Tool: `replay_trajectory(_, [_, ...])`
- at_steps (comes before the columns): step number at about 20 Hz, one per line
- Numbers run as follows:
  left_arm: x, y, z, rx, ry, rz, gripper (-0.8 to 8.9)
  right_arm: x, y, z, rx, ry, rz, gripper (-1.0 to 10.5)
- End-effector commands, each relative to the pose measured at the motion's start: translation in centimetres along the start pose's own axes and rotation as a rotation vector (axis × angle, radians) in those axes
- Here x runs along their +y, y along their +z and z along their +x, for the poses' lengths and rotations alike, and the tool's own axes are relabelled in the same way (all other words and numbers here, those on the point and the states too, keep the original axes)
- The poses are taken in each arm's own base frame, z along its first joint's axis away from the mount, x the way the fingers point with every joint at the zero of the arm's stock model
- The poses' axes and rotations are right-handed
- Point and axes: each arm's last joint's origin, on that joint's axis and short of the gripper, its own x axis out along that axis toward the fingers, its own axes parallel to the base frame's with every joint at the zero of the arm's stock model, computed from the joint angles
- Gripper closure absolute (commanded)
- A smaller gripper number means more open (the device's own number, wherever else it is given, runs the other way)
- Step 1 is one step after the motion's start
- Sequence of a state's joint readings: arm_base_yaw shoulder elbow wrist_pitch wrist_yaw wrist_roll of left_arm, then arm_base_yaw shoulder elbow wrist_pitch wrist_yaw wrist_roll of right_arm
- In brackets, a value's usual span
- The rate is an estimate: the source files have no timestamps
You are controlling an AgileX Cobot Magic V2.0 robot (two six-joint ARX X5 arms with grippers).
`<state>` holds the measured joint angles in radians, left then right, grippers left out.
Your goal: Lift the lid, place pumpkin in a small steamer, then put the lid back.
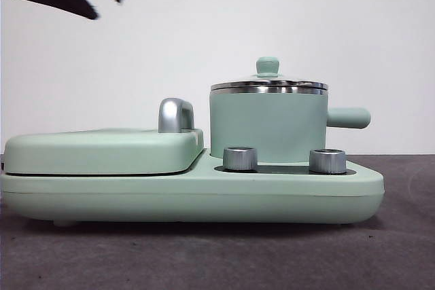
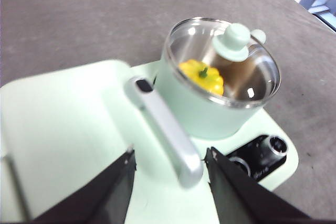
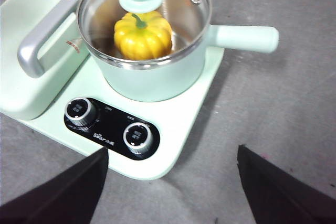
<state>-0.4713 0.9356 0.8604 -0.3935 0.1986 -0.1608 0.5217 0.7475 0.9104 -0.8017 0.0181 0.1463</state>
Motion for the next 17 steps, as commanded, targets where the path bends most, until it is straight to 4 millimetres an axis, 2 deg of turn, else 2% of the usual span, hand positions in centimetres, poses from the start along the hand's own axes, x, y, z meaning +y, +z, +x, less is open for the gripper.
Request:
replay_trajectory(1, [0.1, -0.7, -0.9, 0.017, 0.013, -0.014, 5.96, 0.2, 0.4, 0.8, 0.01, 0.023, -0.008, 5.7])
replay_trajectory(9, [0.3, -2.6, -3.5, 0.061, 0.065, -0.036, 5.96, 0.5, 1.2, 2.9, 0.028, 0.065, -0.008, 5.7])
replay_trajectory(17, [0.2, -2.9, -4.2, 0.069, 0.064, -0.039, 5.95, 0.7, 1.7, 3.6, 0.011, 0.086, -0.009, 5.7])
